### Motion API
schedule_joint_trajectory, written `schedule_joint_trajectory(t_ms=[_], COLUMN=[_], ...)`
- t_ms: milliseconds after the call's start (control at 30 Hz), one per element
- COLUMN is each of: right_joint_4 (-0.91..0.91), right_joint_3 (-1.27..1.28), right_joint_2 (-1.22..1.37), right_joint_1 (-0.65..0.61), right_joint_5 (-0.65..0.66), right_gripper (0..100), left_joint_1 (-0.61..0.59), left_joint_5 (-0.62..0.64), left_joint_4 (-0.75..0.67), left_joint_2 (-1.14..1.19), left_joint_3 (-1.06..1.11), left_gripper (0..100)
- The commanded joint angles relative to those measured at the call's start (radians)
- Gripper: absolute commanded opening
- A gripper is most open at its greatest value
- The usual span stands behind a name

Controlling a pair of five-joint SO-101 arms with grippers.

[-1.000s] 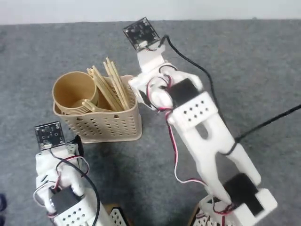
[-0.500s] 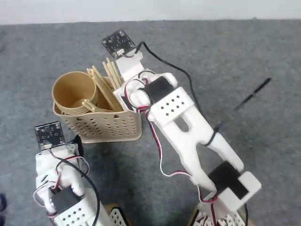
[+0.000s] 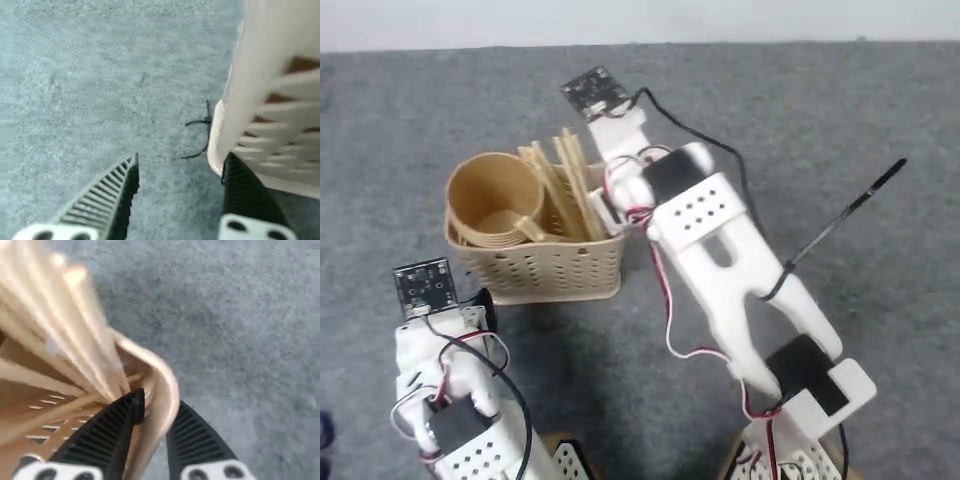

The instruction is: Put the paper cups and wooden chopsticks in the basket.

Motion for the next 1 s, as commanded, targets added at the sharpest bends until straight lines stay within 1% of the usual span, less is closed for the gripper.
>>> schedule_joint_trajectory(t_ms=[0, 100, 300, 400, 567, 700, 967], right_joint_4=[0.053, 0.084, 0.142, 0.176, 0.216, 0.194, 0.071], right_joint_3=[-0.058, -0.060, -0.060, -0.058, -0.054, 0.002, 0.127], right_joint_2=[-0.054, -0.104, -0.220, -0.248, -0.248, -0.248, -0.248], right_joint_1=[0.101, 0.176, 0.252, 0.291, 0.394, 0.407, 0.409], right_joint_5=[0.029, 0.080, 0.140, 0.143, 0.144, 0.143, 0.135], right_gripper=[0.6, 0.6, 0.6, 0.6, 0.6, 0.6, 2.1], left_joint_1=[0.002, 0.002, 0.002, 0.002, 0.002, 0.003, 0.002], left_joint_5=[-0.005, -0.005, -0.005, -0.005, -0.005, -0.005, -0.005], left_joint_4=[-0.023, -0.023, -0.023, -0.023, -0.023, -0.023, -0.021], left_joint_2=[-0.018, -0.018, -0.018, -0.018, -0.018, -0.018, -0.018], left_joint_3=[-0.007, -0.007, -0.007, -0.007, -0.007, -0.007, -0.007], left_gripper=[25, 25, 25, 25, 25, 25, 25])
